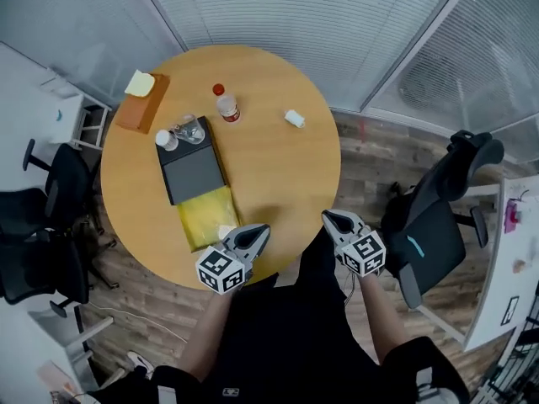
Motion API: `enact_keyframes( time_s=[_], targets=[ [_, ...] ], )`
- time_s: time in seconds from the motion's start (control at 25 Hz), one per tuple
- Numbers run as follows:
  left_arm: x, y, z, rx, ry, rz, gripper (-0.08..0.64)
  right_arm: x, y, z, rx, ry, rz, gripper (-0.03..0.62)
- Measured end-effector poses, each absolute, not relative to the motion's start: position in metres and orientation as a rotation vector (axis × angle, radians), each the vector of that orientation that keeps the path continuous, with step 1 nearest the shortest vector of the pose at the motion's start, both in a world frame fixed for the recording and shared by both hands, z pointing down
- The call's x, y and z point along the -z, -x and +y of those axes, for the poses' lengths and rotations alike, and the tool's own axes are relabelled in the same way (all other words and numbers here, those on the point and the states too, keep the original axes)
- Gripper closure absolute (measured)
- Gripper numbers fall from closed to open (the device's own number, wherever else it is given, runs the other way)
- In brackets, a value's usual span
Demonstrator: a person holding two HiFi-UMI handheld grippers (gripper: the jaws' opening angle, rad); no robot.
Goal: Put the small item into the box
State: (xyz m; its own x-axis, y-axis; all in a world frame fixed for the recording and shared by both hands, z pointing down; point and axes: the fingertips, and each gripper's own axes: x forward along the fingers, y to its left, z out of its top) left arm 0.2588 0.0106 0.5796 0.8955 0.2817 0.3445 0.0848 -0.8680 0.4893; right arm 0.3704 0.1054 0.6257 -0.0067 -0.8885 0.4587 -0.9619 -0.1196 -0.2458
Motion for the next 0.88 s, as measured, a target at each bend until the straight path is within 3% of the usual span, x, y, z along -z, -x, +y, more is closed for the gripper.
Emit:
enact_keyframes(
  time_s=[0.6, 0.88],
  targets=[
    [-0.59, -0.358, 0.003, -0.532, -2.497, -0.096, 0.554, -0.66, -0.51, 0.027, -0.793, -1.789, -2.147, 0.588],
    [-0.579, -0.373, -0.016, -0.502, -2.513, -0.266, 0.554, -0.684, -0.538, -0.033, -0.766, -1.61, -2.184, 0.586]
  ],
)
